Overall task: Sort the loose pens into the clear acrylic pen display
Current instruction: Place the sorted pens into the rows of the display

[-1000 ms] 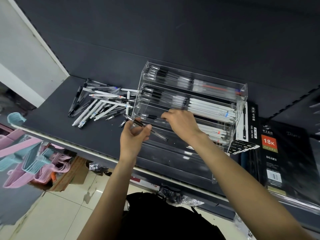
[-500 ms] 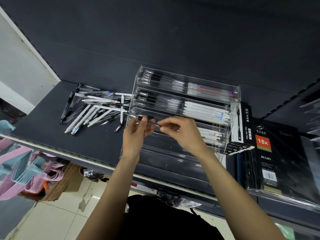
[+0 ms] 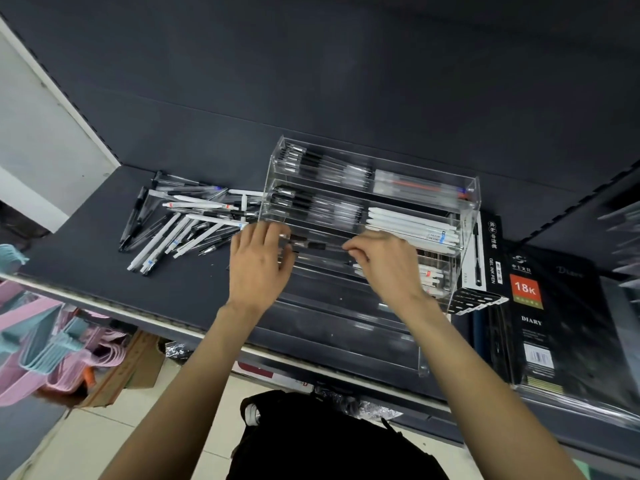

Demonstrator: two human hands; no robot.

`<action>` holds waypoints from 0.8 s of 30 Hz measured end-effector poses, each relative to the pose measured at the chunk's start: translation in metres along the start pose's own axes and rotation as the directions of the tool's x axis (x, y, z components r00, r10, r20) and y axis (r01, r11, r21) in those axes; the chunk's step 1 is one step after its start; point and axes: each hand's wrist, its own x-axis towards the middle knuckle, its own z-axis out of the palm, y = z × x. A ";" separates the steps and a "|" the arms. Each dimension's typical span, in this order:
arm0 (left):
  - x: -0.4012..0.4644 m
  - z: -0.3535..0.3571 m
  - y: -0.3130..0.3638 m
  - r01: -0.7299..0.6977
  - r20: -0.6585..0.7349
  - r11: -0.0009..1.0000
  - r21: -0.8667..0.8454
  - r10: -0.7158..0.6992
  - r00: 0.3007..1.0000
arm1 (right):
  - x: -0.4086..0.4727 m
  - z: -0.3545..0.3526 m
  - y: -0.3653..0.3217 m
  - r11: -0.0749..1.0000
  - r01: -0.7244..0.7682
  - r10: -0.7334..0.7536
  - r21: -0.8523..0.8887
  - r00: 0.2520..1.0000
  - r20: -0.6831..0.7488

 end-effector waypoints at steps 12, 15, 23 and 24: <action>-0.002 0.006 -0.014 -0.161 0.212 0.971 0.178 0.122 0.970 | 0.016 0.025 -0.017 0.997 0.060 -0.047 -0.055 0.977 0.209; -0.001 0.004 -0.016 -0.169 0.237 0.972 0.163 0.128 0.963 | 0.016 0.025 -0.019 0.999 0.032 -0.025 -0.025 0.972 0.236; 0.000 -0.001 -0.015 -0.211 0.363 0.966 0.149 0.145 0.921 | 0.014 0.027 -0.028 0.999 0.013 0.001 -0.048 0.961 0.275; 0.000 -0.001 -0.015 -0.203 0.384 0.965 0.163 0.127 0.915 | 0.015 0.027 -0.029 1.000 0.003 0.006 -0.029 0.958 0.285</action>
